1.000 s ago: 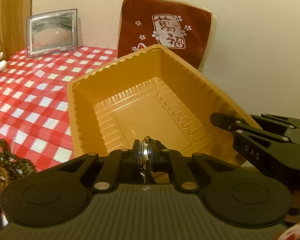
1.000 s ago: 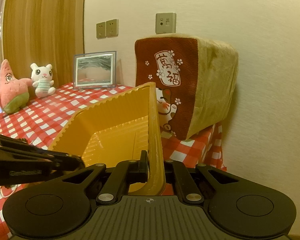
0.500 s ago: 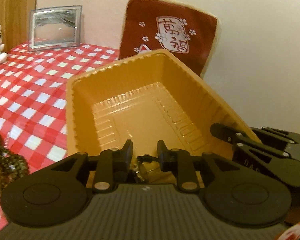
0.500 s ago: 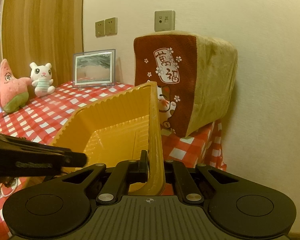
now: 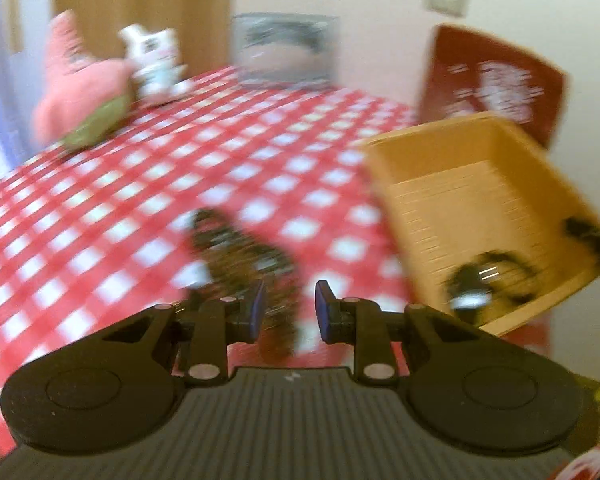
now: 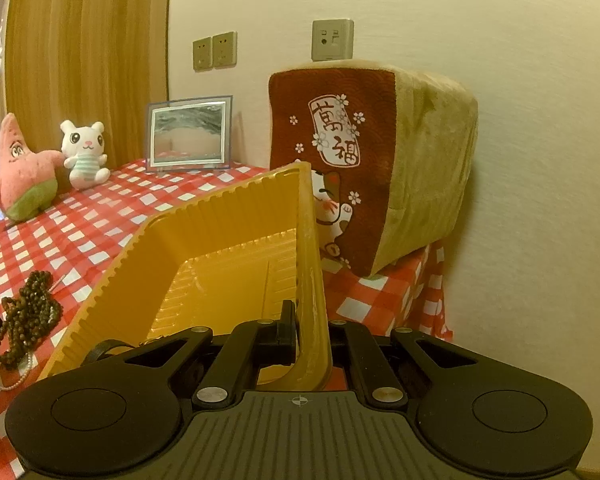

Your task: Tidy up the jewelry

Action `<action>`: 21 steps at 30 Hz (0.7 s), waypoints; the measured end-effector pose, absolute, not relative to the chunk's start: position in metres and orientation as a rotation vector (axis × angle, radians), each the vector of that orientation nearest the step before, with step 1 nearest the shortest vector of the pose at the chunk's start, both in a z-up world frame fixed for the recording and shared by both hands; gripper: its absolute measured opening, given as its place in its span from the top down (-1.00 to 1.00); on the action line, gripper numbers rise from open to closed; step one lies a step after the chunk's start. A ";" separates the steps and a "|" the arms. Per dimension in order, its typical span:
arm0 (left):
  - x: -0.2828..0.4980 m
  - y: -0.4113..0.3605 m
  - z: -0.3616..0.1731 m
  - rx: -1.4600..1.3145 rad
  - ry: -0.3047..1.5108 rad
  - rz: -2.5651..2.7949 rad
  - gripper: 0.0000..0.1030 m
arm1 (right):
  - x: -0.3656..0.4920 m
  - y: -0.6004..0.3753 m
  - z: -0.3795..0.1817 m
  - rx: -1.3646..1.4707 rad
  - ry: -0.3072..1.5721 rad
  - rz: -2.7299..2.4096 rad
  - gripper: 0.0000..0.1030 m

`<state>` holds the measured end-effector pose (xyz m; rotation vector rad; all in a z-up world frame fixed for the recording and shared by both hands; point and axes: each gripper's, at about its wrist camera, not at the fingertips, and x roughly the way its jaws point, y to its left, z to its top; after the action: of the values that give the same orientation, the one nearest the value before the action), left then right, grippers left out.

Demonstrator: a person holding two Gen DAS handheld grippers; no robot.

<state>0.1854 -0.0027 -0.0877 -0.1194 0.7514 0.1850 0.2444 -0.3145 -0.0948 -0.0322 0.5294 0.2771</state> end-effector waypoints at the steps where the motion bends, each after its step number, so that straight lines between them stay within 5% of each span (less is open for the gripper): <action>1: 0.183 0.006 -0.093 -0.109 0.768 0.217 0.55 | 0.245 -0.315 -0.095 -0.033 0.531 0.277 0.91; 21: 0.207 0.030 -0.141 0.042 0.868 0.268 0.67 | 0.245 -0.313 -0.093 -0.040 0.535 0.274 0.91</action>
<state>0.2067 0.0299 -0.1410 0.0421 0.8683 0.2685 0.2453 -0.3134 -0.0934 -0.0404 0.5350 0.2744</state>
